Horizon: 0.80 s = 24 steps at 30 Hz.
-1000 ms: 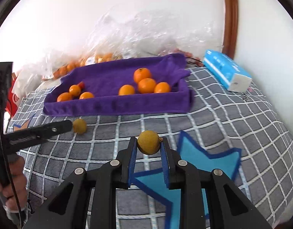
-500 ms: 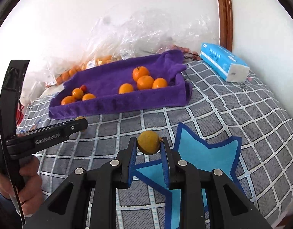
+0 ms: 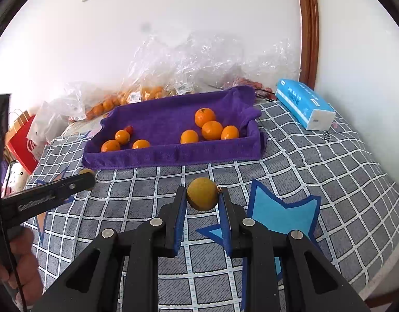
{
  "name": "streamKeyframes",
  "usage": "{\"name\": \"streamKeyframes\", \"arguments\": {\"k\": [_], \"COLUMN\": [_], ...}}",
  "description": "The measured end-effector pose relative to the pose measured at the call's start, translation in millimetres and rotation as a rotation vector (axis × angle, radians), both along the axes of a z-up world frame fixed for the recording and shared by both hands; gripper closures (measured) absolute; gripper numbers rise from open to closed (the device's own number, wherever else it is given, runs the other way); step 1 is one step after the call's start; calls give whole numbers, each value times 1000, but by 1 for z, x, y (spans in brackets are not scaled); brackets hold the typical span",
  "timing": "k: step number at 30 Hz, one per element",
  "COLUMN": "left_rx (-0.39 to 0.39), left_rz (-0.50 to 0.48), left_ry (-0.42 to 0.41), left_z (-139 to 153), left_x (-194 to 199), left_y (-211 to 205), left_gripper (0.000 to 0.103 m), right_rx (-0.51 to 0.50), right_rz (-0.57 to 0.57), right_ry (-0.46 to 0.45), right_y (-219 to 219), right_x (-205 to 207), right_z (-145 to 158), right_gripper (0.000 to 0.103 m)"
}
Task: Organize fruits
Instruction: 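Close the left tool on the other yellow-green fruit while the right tool holds its fruit, then carry both yellow-green fruits over the purple towel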
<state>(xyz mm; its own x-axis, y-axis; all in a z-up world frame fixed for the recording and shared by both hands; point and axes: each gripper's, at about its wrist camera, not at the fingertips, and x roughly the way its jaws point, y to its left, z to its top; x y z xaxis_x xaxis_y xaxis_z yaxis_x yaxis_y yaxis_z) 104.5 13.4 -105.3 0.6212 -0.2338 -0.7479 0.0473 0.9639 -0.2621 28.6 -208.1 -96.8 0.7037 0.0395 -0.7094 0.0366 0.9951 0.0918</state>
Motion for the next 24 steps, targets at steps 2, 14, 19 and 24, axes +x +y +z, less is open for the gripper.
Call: {"name": "streamKeyframes", "arguments": {"k": [2,14,19,24], "left_rx": [13,-1,27,31], "left_rz": [17,43,-2,-71], "left_ry": [-4,-41,-68,-78], "left_z": [3,34,47,55], "left_x": [-5,-7,2,18], "left_y": [7,48,53,53], "left_gripper": [77,77,77,77], "right_rx": [5,61,93,109], "right_rz": [-4,-46,-56,-109], "right_ry": [6,0,-25,-32], "right_y": [3,10,14,14], "right_x": [1,13,20,27], "right_z": [3,36,51,59], "right_gripper": [79,79,79,79]}}
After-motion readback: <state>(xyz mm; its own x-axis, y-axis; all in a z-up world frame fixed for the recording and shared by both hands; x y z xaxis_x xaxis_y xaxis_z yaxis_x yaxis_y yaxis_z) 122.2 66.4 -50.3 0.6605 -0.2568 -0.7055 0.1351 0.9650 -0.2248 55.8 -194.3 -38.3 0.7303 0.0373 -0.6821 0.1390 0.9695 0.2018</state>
